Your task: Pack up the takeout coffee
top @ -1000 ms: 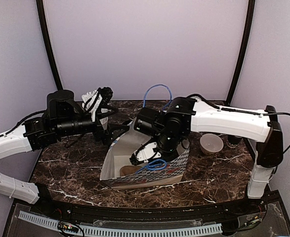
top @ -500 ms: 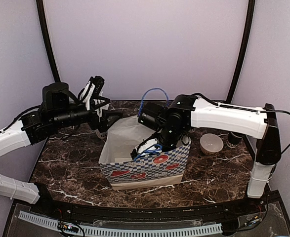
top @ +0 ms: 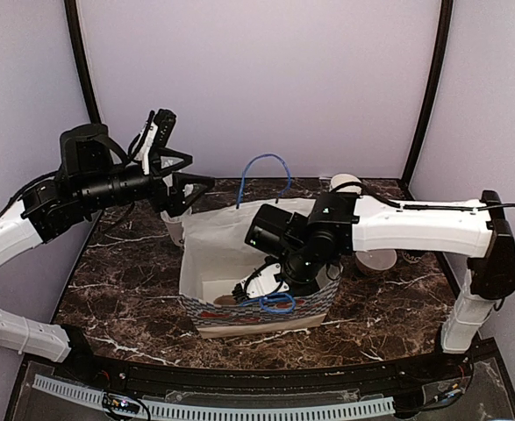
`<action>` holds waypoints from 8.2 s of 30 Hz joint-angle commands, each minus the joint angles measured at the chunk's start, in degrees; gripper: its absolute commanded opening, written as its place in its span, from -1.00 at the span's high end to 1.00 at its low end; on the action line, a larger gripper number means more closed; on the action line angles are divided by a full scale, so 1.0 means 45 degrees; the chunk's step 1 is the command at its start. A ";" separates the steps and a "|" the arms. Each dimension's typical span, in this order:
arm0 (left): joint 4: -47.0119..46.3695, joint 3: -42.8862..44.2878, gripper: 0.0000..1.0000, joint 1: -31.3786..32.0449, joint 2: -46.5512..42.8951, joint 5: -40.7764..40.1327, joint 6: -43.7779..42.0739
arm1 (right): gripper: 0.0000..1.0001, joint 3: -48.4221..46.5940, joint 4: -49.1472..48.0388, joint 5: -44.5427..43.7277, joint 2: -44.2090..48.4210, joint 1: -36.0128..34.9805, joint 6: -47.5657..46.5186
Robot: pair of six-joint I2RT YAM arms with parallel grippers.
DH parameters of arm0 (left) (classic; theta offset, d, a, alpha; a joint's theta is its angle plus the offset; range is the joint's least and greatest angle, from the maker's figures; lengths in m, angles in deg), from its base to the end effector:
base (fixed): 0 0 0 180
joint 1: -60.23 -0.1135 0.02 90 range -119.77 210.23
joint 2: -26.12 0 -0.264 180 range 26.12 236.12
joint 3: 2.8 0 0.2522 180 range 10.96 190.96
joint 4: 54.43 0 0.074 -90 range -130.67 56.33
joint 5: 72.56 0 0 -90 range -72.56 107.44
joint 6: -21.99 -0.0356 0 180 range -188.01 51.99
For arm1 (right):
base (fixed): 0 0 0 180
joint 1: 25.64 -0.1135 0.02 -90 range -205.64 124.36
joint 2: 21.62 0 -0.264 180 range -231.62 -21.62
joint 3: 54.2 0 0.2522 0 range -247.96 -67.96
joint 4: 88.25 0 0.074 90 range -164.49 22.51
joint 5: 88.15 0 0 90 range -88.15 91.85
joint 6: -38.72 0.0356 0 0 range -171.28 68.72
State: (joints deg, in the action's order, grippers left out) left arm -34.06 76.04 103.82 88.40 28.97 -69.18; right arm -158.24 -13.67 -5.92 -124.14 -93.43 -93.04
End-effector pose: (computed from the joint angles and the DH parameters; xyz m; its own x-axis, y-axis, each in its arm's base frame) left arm 0.1744 -0.1759 0.4118 -0.0314 0.0575 -0.9979 0.8208 0.5711 0.0071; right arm 0.1410 0.3326 0.2734 0.3313 -0.9344 -0.1312 -0.9140 -0.2833 -0.2905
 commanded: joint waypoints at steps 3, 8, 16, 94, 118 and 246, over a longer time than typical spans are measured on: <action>0.1516 0.0928 -0.91 -0.0065 0.0058 0.0764 -0.0112 | -0.06 0.0621 -0.0053 -0.0696 -0.0753 -0.0561 0.0323; 0.2244 0.1195 -0.91 -0.0065 -0.0055 0.1445 -0.0439 | -0.08 0.0151 0.0395 -0.0301 -0.0452 -0.0854 0.0379; 0.2318 0.1041 -0.91 -0.0068 -0.0316 0.0586 -0.1137 | -0.06 0.2600 -0.1195 -0.3851 0.1130 -0.2181 0.0090; -0.1057 -0.2171 -0.96 -0.0472 -0.0388 0.0043 -0.1840 | -0.05 0.5633 -0.1059 -0.1980 0.6280 -0.3784 -0.1459; -0.1235 -0.2372 -0.96 -0.0466 -0.0501 0.0466 -0.1731 | -0.05 0.4965 -0.0898 -0.3035 0.5004 -0.2859 -0.1133; 0.2913 0.1215 -0.88 -0.0464 0.0899 0.2794 -0.0071 | -0.97 -0.8507 0.4238 0.3577 -0.1408 0.2303 -0.0349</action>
State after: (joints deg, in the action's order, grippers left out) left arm -20.86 79.42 101.97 91.66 36.34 -71.14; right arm -193.58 6.11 10.82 -134.48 -82.99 -95.11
